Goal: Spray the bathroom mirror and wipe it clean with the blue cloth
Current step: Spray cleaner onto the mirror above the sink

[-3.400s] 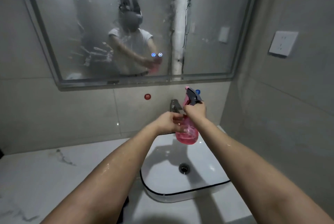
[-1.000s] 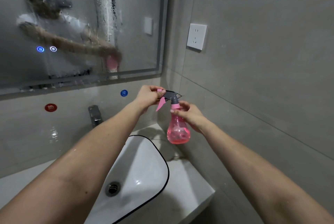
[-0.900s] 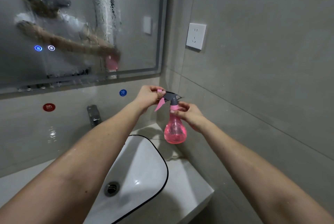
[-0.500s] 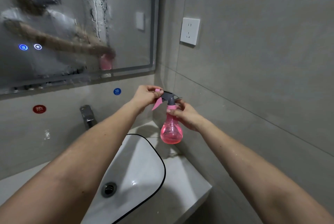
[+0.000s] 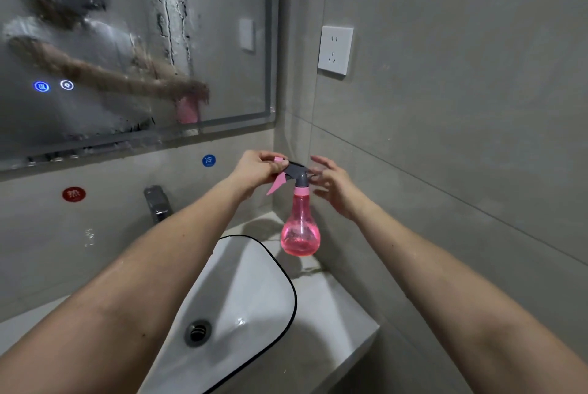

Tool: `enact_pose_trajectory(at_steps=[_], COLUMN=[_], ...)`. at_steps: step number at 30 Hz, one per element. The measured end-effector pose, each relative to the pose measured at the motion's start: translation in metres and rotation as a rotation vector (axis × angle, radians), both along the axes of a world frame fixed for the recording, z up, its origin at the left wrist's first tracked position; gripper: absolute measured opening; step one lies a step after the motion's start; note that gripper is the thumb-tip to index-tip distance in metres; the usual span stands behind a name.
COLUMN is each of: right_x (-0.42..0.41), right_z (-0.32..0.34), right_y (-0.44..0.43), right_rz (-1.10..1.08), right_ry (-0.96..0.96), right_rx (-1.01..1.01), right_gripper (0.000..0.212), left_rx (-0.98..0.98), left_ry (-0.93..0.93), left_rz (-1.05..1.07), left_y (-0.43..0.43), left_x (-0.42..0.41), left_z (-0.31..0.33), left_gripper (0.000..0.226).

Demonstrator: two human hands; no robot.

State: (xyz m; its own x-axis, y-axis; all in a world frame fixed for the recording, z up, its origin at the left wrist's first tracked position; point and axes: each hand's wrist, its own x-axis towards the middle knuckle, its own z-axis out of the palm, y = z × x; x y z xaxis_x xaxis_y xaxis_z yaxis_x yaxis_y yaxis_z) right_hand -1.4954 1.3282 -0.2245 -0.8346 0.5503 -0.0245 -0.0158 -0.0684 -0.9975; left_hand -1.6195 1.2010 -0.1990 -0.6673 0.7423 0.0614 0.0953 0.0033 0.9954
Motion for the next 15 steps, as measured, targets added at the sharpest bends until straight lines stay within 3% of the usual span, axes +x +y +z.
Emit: enact_pose_trajectory(at_steps=[2, 5, 10, 15], right_x=[-0.003, -0.009, -0.017, -0.026], right_z=[0.013, 0.019, 0.013, 0.013], right_y=[0.000, -0.006, -0.004, -0.007], right_rz=[0.038, 0.078, 0.021, 0.009], right_ry=[-0.038, -0.095, -0.051, -0.031], right_rx=[0.195, 0.417, 0.418, 0.355], right_gripper=[0.034, 0.035, 0.033, 0.035], left_rx=[0.008, 0.046, 0.109, 0.100], left_ry=[-0.002, -0.056, -0.167, -0.126], left_rz=[-0.024, -0.067, -0.069, 0.021], left_y=[0.000, 0.002, 0.002, 0.002], left_x=[0.004, 0.006, 0.004, -0.002], left_z=[0.001, -0.002, -0.007, -0.004], left_gripper=[0.023, 0.024, 0.016, 0.029])
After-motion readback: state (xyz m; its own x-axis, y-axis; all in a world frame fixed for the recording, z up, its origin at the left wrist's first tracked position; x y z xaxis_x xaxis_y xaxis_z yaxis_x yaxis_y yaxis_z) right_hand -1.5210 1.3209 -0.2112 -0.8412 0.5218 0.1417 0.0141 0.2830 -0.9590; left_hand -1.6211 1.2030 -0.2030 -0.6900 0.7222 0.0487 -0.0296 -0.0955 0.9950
